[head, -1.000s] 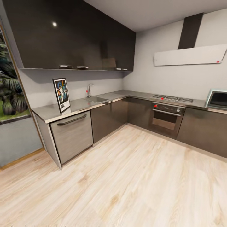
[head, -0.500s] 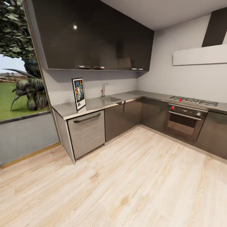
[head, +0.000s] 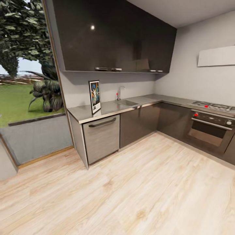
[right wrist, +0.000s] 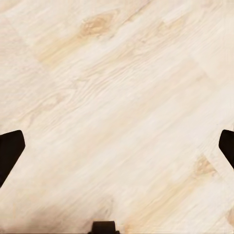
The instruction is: Pick up the poster from the kitchen countertop and hang it on one of the wall nails in the kitchen.
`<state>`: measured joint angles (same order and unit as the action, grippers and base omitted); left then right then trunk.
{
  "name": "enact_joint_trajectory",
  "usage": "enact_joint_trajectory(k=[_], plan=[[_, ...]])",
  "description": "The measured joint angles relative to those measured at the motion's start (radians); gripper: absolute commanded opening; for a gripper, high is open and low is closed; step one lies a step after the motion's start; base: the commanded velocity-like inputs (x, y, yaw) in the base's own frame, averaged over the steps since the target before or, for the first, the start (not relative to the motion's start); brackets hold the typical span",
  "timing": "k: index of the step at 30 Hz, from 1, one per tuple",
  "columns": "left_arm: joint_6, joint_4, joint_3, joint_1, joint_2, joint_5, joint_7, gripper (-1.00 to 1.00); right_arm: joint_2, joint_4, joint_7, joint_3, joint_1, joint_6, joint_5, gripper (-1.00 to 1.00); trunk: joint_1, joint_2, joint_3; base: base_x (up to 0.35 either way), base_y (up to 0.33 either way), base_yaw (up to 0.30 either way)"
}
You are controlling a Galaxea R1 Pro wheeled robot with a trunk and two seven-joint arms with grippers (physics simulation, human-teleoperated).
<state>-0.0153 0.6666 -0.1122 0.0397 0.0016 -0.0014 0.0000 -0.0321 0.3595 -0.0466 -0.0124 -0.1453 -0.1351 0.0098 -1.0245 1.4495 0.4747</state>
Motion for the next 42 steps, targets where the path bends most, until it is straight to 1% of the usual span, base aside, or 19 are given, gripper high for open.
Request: enact_joint_trajectory(k=[14, 27, 38, 42], plan=[[0.0, 0.0, 0.0, 0.0, 0.0, 0.0, 0.0, 1.0, 0.0, 0.0, -0.002, 0.0, 0.0, -0.001, 0.0, 1.0, 0.0, 0.0, 0.008, 0.241, 0.197, 0.253], [0.0, 0.0, -0.001, 0.0, 0.0, 0.0, 0.0, 1.0, 0.0, 0.0, -0.002, 0.0, 0.0, -0.001, 0.0, 1.0, -0.001, 0.0, 0.015, 0.039, 0.032, 0.253], [0.0, 0.0, -0.001, 0.0, 0.0, 0.0, 0.001, 1.0, -0.008, 0.0, 0.003, 0.002, 0.0, 0.002, -0.001, 1.0, -0.001, 0.0, 0.017, 0.001, 0.0, 0.037], [0.001, 0.0, -0.004, 0.0, 0.0, 0.001, 0.003, 1.0, -0.005, 0.009, 0.002, 0.002, 0.0, -0.008, -0.002, 1.0, -0.001, 0.0, 0.017, 0.0, 0.0, 0.0]])
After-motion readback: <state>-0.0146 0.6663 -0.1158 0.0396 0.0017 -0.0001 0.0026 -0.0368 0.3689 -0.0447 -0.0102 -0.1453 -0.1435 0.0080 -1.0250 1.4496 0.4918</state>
